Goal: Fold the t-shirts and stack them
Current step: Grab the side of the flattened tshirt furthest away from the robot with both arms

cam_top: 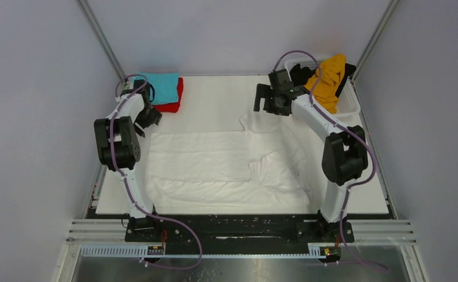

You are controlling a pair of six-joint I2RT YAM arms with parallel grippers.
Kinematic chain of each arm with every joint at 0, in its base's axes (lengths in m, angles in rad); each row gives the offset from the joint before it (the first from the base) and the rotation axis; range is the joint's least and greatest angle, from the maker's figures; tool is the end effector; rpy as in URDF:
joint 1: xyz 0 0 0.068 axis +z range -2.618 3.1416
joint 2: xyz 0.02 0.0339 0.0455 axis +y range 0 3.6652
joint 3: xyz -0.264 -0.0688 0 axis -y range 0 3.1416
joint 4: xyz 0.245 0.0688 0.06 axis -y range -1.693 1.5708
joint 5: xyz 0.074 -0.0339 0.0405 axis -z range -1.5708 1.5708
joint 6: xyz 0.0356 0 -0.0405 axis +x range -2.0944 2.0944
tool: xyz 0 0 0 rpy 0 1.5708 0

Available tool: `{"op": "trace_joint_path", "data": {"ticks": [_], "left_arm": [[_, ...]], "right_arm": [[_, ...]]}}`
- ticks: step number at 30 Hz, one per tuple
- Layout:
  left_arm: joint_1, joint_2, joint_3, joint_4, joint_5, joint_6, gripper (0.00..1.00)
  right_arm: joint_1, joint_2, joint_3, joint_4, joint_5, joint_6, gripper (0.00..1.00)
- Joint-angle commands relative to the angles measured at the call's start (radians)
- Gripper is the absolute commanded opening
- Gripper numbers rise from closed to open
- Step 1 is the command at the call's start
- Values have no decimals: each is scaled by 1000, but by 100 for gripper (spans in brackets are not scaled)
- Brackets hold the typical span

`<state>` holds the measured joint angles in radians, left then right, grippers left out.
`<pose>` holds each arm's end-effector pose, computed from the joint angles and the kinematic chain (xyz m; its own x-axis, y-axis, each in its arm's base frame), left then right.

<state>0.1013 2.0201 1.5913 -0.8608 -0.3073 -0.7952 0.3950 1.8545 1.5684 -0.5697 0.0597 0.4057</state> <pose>0.4092 0.0524 0.2003 -0.5407 -0.7390 -0.4018 -0.8084 0.5886 0.0053 0.3863 0.1588 0.2727 -0.7777 0.1026 -0.6202 -0.0447 0.9751 0.2174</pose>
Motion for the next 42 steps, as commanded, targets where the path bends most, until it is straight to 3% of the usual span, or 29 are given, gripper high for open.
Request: {"op": "trace_joint_path", "data": {"ticks": [1,6,16,24,30,34,35,39,42], "left_arm": [[18,57,55,13,-9,-23,76],[25,113,79,13,-7,-30,71],[28,157,126,-48,-36,-71,58],[23,135,60,-103,-26,-112,46],[25,110,15,-102,-15,-116,29],[25,117,22,-102,13,-112,8],[24,118,23,-101,17,-109,1],[25,103,26,-100,19,-88,0],[24,69,22,-95,15,-79,0]], "right_arm": [[-1,95,135,16,-7,-12,99],[0,183,214,31,-43,-2,99],[-1,218,196,82,-75,16,97],[-1,206,195,90,-93,40,97],[-1,188,175,110,-100,47,97],[-1,204,188,111,-81,40,96],[-1,213,197,109,-72,39,95],[0,281,294,62,-34,32,94],[3,399,472,-41,-19,31,90]]}}
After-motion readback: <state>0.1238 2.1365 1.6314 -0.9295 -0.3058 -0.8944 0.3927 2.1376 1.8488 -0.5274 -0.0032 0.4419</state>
